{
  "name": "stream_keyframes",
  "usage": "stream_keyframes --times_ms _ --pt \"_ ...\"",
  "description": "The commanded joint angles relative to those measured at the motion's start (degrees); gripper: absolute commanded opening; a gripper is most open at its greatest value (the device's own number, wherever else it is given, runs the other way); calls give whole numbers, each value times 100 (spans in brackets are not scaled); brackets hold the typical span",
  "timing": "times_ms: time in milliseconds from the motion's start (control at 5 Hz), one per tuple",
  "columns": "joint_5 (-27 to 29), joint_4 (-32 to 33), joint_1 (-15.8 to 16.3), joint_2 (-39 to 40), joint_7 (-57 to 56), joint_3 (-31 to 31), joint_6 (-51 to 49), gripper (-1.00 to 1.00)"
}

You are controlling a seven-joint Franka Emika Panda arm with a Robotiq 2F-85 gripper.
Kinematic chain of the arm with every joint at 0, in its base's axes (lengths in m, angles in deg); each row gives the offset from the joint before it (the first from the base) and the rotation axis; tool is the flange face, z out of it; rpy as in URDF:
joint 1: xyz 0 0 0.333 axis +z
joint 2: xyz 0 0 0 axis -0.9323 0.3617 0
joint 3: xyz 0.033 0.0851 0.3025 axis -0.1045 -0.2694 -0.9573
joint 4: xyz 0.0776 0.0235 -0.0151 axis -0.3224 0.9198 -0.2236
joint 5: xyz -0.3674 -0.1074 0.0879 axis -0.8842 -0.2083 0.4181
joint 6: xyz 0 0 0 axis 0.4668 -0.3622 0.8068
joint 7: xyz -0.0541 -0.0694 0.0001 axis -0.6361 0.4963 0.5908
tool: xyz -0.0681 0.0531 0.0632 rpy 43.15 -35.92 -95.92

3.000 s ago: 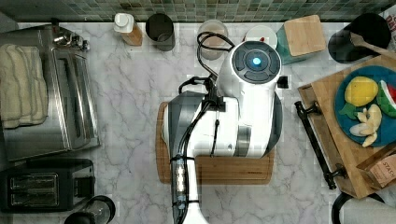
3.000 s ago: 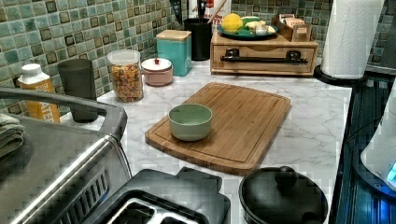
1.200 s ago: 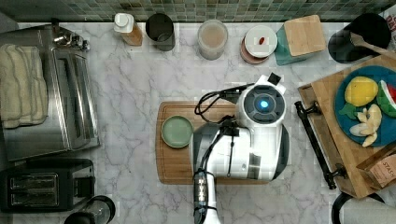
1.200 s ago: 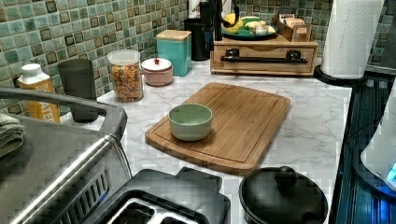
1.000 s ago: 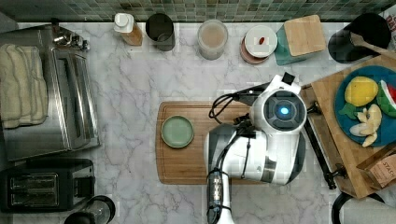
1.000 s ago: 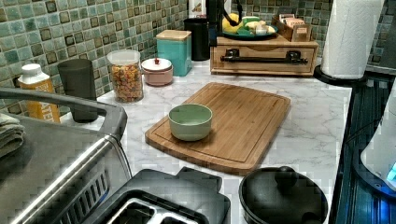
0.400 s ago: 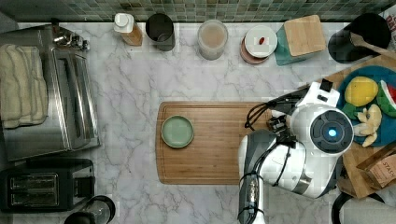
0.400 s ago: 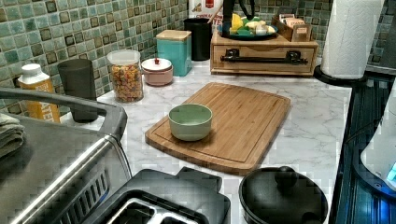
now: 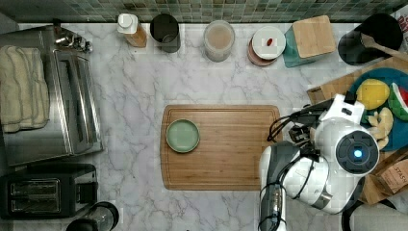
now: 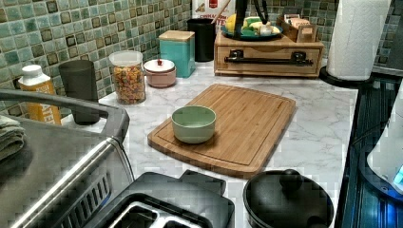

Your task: Open the drawer.

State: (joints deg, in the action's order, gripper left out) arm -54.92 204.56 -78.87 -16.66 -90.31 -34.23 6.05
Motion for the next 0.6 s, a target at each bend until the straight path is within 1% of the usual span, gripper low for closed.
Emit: stream_keyframes --times_ms 200,400,600 --pt "148 323 -452 191 -1133 251 350 100" --pt "298 554 -562 191 -1211 263 699 100" --pt "223 655 -642 179 -985 257 650 100"
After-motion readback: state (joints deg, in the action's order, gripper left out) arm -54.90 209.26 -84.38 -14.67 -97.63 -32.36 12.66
